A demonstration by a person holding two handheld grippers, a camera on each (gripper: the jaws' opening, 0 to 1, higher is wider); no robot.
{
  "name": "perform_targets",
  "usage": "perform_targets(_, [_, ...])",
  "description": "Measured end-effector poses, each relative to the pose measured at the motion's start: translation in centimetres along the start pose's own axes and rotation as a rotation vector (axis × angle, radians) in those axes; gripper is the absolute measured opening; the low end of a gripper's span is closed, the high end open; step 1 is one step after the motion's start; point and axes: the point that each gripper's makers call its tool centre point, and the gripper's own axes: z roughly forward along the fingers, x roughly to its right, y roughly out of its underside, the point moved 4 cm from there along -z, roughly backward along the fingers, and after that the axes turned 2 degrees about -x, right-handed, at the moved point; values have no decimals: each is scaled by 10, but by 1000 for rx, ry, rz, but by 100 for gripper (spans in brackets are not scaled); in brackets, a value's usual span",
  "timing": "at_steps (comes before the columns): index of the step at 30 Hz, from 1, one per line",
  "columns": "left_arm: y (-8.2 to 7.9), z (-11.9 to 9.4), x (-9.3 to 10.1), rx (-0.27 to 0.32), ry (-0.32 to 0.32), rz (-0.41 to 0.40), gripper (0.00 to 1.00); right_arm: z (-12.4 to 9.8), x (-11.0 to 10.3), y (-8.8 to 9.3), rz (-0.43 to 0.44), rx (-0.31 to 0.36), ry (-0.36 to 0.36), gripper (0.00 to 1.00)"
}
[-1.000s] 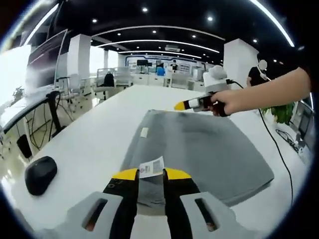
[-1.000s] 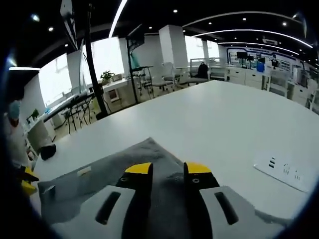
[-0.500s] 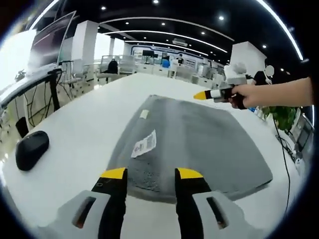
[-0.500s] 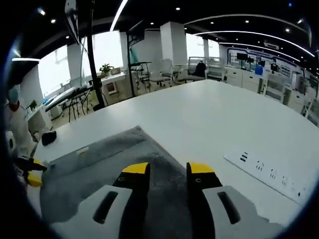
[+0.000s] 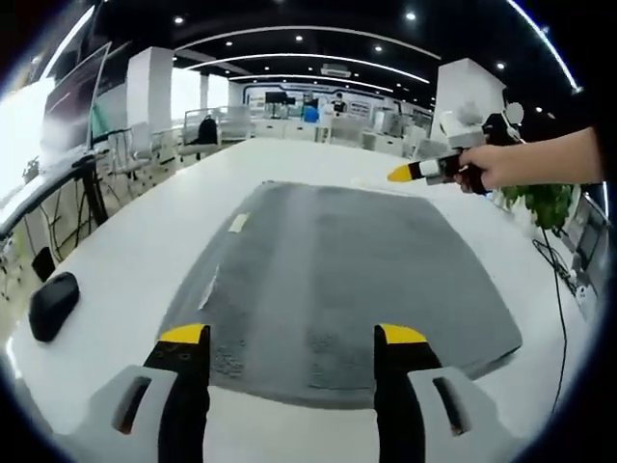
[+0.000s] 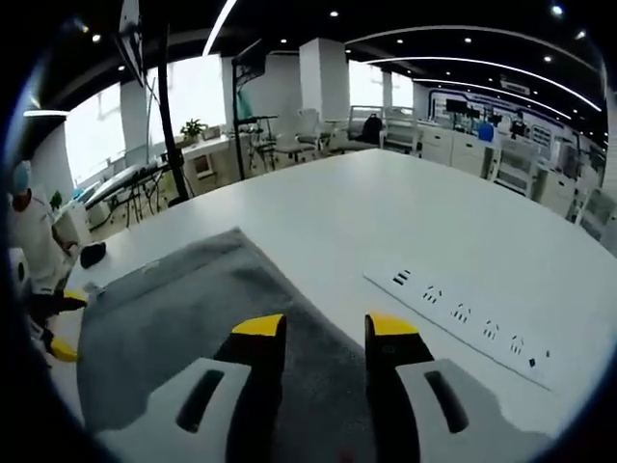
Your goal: Fold the towel on the table until its edges align and the towel forms a compact rectangular stack.
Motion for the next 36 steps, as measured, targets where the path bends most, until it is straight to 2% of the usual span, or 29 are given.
perform_targets(4, [-3,3,27,-10,79,77,78,-16,20,8,11,-1,18,34])
perform_targets(8, [-5,5,53,-3,139,129,78,-27,34,17,29,-13,40,34])
perform_targets(11, [-5,6,73,-13,170,163,78,-36,43,25,34,-37,59,33])
perform_targets(17, [-4,5,111,-29,242,203,77,-54,53,41,55,-43,75,32])
perform_targets(22, [-1,6,140,-42,304,257,75,-56,61,49,69,-54,78,32])
perform_targets(23, [0,6,144,-44,317,263,74,-58,61,51,73,-53,78,32])
perform_targets(26, [-3,2,169,16,433,257,69,-55,66,56,87,-52,74,32])
perform_targets(29, [1,0,181,7,493,279,65,-55,63,60,91,-56,65,31])
perform_targets(33, [5,-2,193,-2,538,316,60,-51,62,66,97,-59,51,28])
perform_targets(36, [13,-5,201,-39,598,335,43,-49,57,68,70,-73,33,24])
